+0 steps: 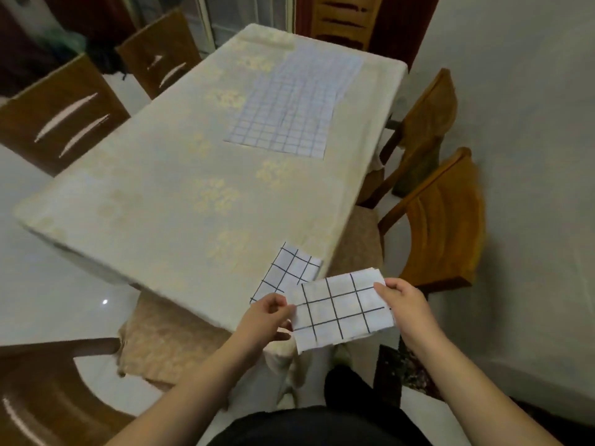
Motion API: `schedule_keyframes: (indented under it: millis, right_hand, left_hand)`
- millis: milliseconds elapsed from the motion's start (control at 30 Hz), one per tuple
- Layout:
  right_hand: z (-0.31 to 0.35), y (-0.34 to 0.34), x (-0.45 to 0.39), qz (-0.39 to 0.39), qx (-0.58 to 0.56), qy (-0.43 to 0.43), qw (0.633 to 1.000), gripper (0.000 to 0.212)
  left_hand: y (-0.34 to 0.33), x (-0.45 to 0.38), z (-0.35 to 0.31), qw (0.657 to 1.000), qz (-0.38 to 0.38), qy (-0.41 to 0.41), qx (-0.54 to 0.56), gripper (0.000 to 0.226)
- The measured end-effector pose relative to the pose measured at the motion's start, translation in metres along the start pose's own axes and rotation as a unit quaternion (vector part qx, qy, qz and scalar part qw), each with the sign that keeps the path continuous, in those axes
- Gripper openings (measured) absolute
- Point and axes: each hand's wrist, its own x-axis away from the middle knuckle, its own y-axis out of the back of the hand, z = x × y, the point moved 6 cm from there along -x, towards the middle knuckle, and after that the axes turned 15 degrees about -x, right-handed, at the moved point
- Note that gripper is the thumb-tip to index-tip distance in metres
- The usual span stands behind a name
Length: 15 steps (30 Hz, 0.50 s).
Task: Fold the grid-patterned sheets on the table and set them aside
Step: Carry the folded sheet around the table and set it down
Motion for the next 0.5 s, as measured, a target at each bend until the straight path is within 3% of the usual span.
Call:
schedule_keyframes:
  millis: [200,500]
  right_hand:
    - [0.013,-0.044,-0.083,0.114,0.086,-0.013,0.990,0.024]
    - [0.021,-0.117,-0.157,0.240,0.213,0.016,0.947,0.026]
  left_hand:
    - [0.008,-0.017,0.006,0.992,-0.098,0.055,0.053,0.010]
    - [0.007,-0.022,0.029,0.948,-0.257,0.131,0.134,0.011]
